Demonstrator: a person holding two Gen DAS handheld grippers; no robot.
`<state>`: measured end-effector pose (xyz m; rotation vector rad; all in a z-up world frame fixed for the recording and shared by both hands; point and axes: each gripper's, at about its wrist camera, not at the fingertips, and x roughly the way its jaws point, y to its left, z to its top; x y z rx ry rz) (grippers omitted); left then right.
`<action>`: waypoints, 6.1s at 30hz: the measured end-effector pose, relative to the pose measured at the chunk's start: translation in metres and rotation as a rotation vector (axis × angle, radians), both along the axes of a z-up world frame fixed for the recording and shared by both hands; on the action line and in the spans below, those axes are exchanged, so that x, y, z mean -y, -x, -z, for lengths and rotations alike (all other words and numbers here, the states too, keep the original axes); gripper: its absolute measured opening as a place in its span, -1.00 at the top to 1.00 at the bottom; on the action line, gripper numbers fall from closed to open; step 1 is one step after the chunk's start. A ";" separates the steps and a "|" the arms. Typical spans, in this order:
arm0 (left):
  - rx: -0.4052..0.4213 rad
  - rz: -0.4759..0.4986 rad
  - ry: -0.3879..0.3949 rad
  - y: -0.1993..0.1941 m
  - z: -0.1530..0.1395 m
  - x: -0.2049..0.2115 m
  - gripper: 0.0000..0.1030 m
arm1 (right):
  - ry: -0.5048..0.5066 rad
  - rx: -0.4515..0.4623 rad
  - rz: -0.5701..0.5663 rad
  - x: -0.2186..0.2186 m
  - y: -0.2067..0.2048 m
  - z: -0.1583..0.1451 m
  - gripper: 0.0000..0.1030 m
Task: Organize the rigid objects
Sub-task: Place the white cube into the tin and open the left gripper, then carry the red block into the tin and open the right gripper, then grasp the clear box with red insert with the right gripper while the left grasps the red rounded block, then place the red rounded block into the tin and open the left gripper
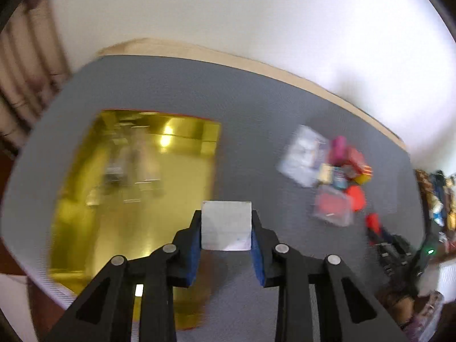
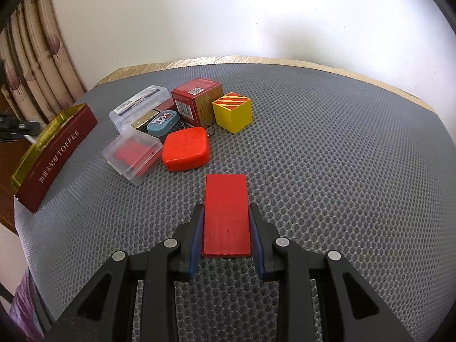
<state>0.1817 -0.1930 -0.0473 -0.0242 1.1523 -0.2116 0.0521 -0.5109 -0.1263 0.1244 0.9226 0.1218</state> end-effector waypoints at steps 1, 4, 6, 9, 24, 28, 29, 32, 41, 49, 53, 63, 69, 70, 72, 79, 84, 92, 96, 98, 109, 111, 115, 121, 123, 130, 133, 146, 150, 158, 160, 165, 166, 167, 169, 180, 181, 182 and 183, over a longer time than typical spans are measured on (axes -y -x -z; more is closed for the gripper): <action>0.001 -0.017 -0.021 0.004 0.001 -0.011 0.41 | 0.009 0.000 -0.001 -0.001 0.000 0.000 0.48; -0.003 -0.055 -0.089 0.005 0.014 -0.048 0.41 | 0.027 -0.002 -0.002 -0.004 -0.001 0.001 0.48; -0.016 -0.070 -0.126 0.004 0.023 -0.066 0.41 | 0.040 -0.003 -0.002 -0.006 -0.002 0.001 0.48; -0.044 -0.070 -0.135 -0.005 0.040 -0.082 0.41 | 0.062 -0.004 -0.003 -0.010 -0.004 0.002 0.48; -0.077 -0.082 -0.105 -0.026 0.067 -0.090 0.36 | 0.126 -0.010 -0.009 -0.024 -0.009 0.005 0.48; -0.064 -0.104 -0.016 -0.009 0.046 -0.096 0.29 | 0.121 -0.033 -0.005 -0.026 -0.014 0.003 0.48; -0.055 -0.112 0.008 -0.001 0.039 -0.098 0.29 | 0.118 -0.046 -0.006 -0.027 -0.017 0.001 0.48; 0.011 -0.150 0.041 0.031 0.018 -0.107 0.20 | 0.088 -0.044 -0.008 -0.032 -0.021 -0.012 0.48; 0.106 -0.300 0.126 0.111 0.009 -0.133 0.19 | -0.073 0.071 -0.149 -0.111 -0.052 -0.087 0.48; 0.101 -0.389 0.135 0.129 0.026 -0.152 0.19 | -0.233 0.034 -0.324 -0.231 -0.124 -0.105 0.48; 0.101 -0.411 0.062 0.129 0.024 -0.157 0.16 | -0.237 -0.015 -0.348 -0.275 -0.156 -0.089 0.48; 0.190 -0.450 -0.012 0.136 0.015 -0.163 0.16 | -0.162 -0.096 -0.328 -0.315 -0.199 -0.049 0.48; 0.174 -0.456 0.010 0.130 0.017 -0.168 0.16 | -0.156 -0.121 -0.309 -0.324 -0.210 -0.033 0.46; 0.176 -0.451 0.005 0.130 0.016 -0.167 0.16 | -0.151 -0.119 -0.306 -0.325 -0.210 -0.031 0.44; 0.181 -0.441 0.002 0.130 0.015 -0.164 0.15 | -0.163 -0.108 -0.303 -0.323 -0.210 -0.031 0.42; 0.214 -0.401 -0.037 0.132 0.011 -0.152 0.16 | -0.238 -0.009 -0.282 -0.294 -0.171 -0.055 0.42; 0.245 -0.340 -0.068 0.139 0.006 -0.136 0.16 | -0.159 0.055 -0.257 -0.222 -0.079 -0.051 0.31; 0.247 -0.314 -0.080 0.146 0.006 -0.121 0.15 | 0.212 -0.020 -0.382 -0.141 -0.048 -0.044 0.11; 0.248 -0.321 -0.112 0.145 0.008 -0.117 0.15 | 0.249 -0.090 -0.454 -0.126 -0.079 -0.037 0.10; 0.257 -0.327 -0.126 0.145 0.008 -0.116 0.15 | 0.211 -0.142 -0.487 -0.121 -0.091 -0.028 0.11; 0.201 -0.305 -0.128 0.135 0.020 -0.114 0.15 | 0.208 -0.198 -0.595 -0.128 -0.124 -0.014 -0.38; 0.204 -0.302 -0.124 0.136 0.019 -0.114 0.15 | 0.238 -0.219 -0.613 -0.138 -0.129 -0.008 -0.38; 0.209 -0.296 -0.129 0.137 0.018 -0.112 0.15 | 0.229 -0.286 -0.641 -0.153 -0.131 0.002 0.04; 0.240 -0.280 -0.140 0.141 0.012 -0.107 0.15 | 0.186 -0.230 -0.580 -0.156 -0.105 -0.007 0.05; 0.252 -0.257 -0.139 0.144 0.010 -0.102 0.15 | 0.100 -0.179 -0.510 -0.142 -0.086 -0.019 0.05; 0.166 0.044 0.050 0.148 0.003 -0.042 0.15 | -0.009 -0.068 -0.130 -0.041 -0.003 -0.037 0.05; 0.101 0.213 0.116 0.140 0.001 0.011 -0.11 | 0.036 -0.081 0.003 0.005 0.022 -0.029 0.05; -0.205 0.275 0.212 0.021 0.044 0.204 -0.25 | 0.024 -0.051 0.115 0.074 0.037 -0.003 0.04; -0.236 0.205 0.177 -0.002 0.060 0.224 -0.25 | 0.002 -0.041 0.103 0.073 0.039 0.003 0.04; -0.255 0.131 0.125 -0.020 0.084 0.243 -0.25 | -0.044 -0.012 0.084 0.079 0.047 0.009 0.04; -0.269 0.114 0.130 -0.024 0.091 0.247 -0.25 | -0.059 -0.006 0.085 0.082 0.051 0.008 0.04; -0.253 0.091 0.096 -0.032 0.100 0.264 -0.25 | -0.080 0.000 0.082 0.088 0.055 0.005 0.04; -0.249 0.088 0.087 -0.031 0.101 0.269 -0.25 | -0.082 0.001 0.082 0.089 0.057 0.004 0.04; -0.240 0.089 0.072 -0.030 0.102 0.274 -0.24 | -0.083 0.001 0.082 0.090 0.058 0.004 0.04; -0.213 0.090 0.033 -0.026 0.102 0.284 0.02 | -0.081 0.000 0.082 0.090 0.058 0.004 0.04; -0.253 0.088 0.134 0.017 0.085 0.241 0.02 | -0.056 -0.005 0.080 0.083 0.048 0.008 0.03; -0.252 0.088 0.142 0.023 0.078 0.230 0.02 | -0.052 -0.006 0.080 0.082 0.048 0.008 0.03; -0.245 0.086 0.146 0.028 0.071 0.219 0.02 | -0.048 -0.007 0.080 0.081 0.048 0.008 0.03; -0.230 0.083 0.151 0.032 0.061 0.204 0.02 | -0.043 -0.008 0.079 0.080 0.048 0.008 0.03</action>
